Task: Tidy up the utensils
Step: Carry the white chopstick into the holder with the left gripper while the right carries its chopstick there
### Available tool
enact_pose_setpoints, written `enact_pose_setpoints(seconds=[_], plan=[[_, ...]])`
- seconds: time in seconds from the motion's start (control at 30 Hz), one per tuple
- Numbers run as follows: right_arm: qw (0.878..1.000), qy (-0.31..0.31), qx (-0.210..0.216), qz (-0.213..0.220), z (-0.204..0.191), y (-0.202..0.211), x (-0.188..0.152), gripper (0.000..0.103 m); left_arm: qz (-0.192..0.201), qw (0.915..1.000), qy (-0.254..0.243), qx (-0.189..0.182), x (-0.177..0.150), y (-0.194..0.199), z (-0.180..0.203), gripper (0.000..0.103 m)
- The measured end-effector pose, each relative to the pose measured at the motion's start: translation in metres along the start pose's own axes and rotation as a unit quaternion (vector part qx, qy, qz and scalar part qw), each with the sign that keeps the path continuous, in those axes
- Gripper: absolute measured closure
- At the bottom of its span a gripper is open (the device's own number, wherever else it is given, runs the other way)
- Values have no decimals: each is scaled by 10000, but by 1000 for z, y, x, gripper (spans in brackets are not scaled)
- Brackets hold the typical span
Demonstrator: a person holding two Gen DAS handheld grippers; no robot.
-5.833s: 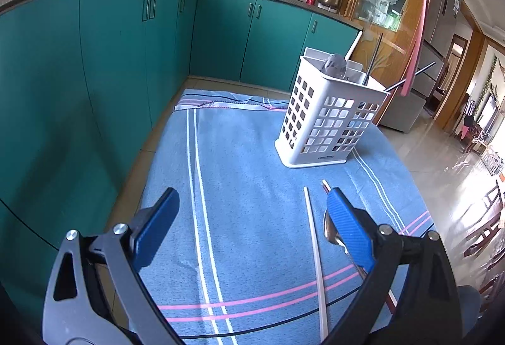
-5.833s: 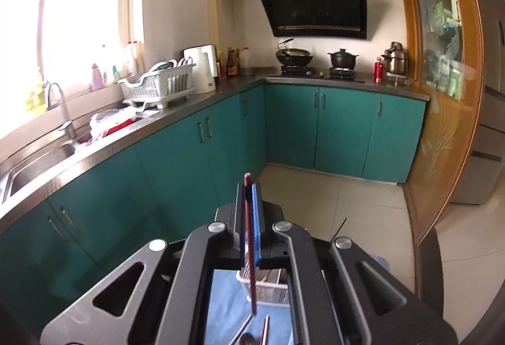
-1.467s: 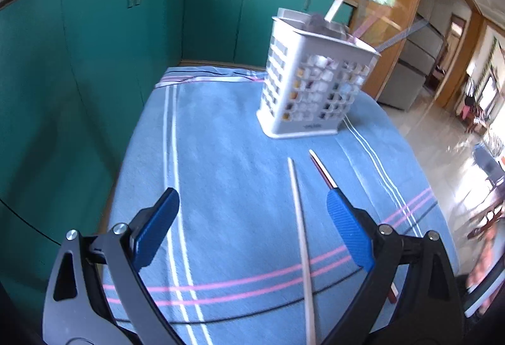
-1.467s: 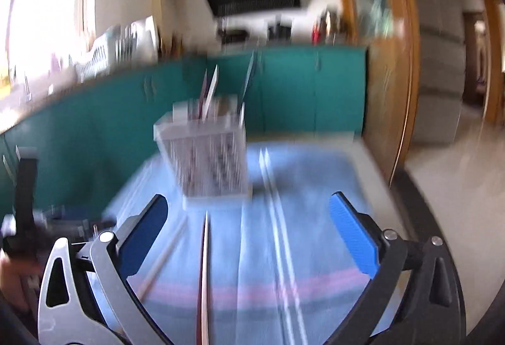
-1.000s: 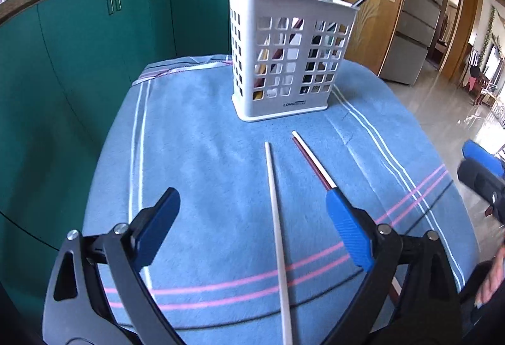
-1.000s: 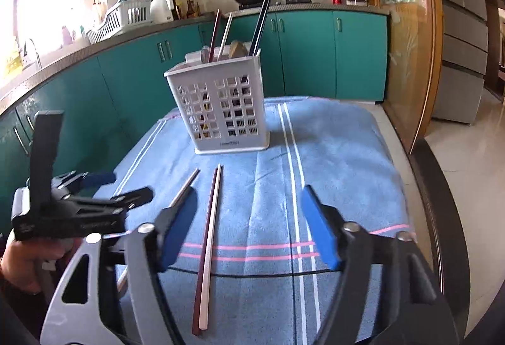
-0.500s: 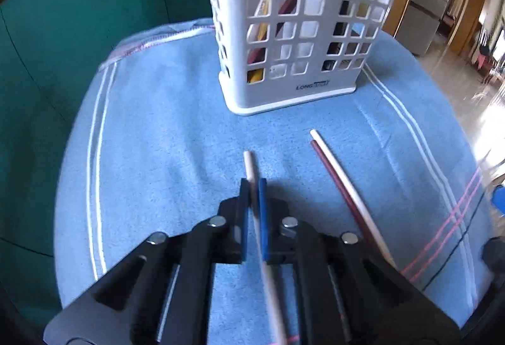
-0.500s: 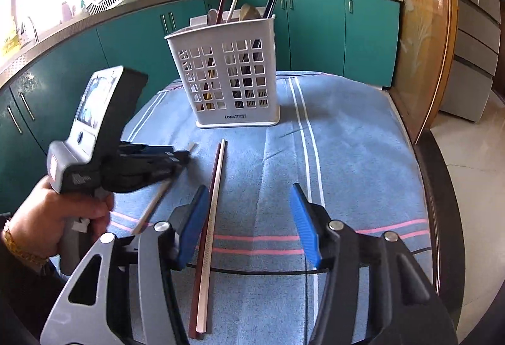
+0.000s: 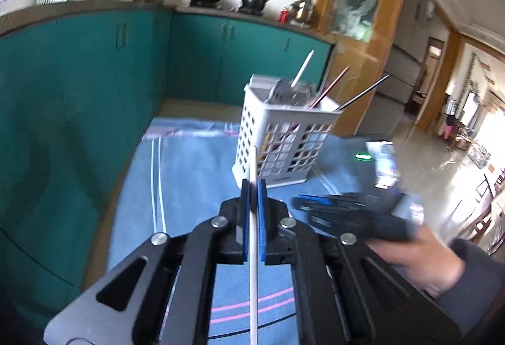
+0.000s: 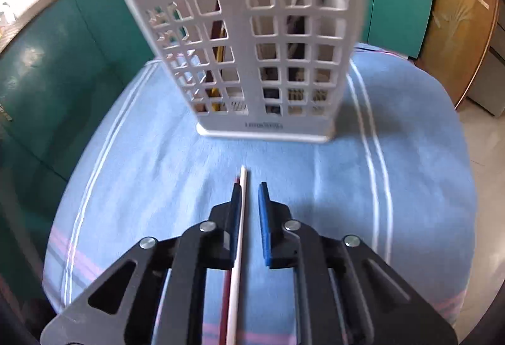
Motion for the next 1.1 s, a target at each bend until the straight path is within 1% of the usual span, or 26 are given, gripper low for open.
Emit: enact_pose_setpoints(seconds=[0.07, 0.17, 0.23, 0.3, 0.33, 0.4, 0.47, 0.5, 0.57, 0.6, 0.73, 0.83, 0.97, 1.03, 1.1], plan=[[9999, -15, 5, -152, -4, -16, 8, 90, 126, 9999, -51, 38, 3, 12, -1, 99], [9996, 36, -159, -250, -6, -27, 13, 91, 195, 9998, 69, 32, 4, 21, -8, 99], [9991, 12, -191, -369, -6, -34, 13, 92, 186, 9998, 87, 19, 7, 20, -9, 99], [9988, 62, -315, -382, -7, -34, 14, 98, 220, 9997, 114, 10, 10, 22, -12, 99], [9983, 60, -372, -439, -8, -34, 15, 98, 225, 9997, 112, 1, 11, 15, -12, 99], [9975, 145, -471, -498, -11, -35, 17, 98, 263, 9996, 136, -8, 12, 18, -13, 99], [9968, 258, -571, -488, -16, -35, 19, 99, 278, 9995, 153, -20, 13, 19, -14, 99], [9971, 230, -546, -470, -16, -33, 20, 99, 278, 9995, 155, -25, 13, 18, -14, 99], [9986, 98, -451, -246, -17, -19, 22, 99, 301, 9994, 150, -40, 14, 20, -14, 99], [9990, 73, -408, -134, -17, -10, 23, 99, 309, 9994, 147, -50, 14, 20, -14, 99], [9989, 1, -102, 462, -18, 61, 19, 99, 331, 9994, 107, -91, 14, 22, -11, 99], [9940, -58, 74, 1087, -15, 132, 10, 99, 316, 9994, 32, -120, 13, 22, -6, 99], [9858, -175, 312, 1641, -7, 202, -4, 99, 272, 9995, -80, -166, 11, 25, 4, 99], [9819, -222, 385, 1841, -6, 227, -11, 99, 233, 9995, -157, -167, 11, 28, 10, 99], [9793, -257, 494, 1943, -6, 241, -17, 99, 244, 9993, -192, -198, 13, 31, 14, 99]])
Point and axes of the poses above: each gripper's, at about its wrist camera, not at the fingertips, and y roughly against the way its jaws point, z to its right, x to its top, the point moved 1 cm from there along -y, roughly the way its jaws point, and after that the axes turned 8 degrees about z, right-handed, at the moved point
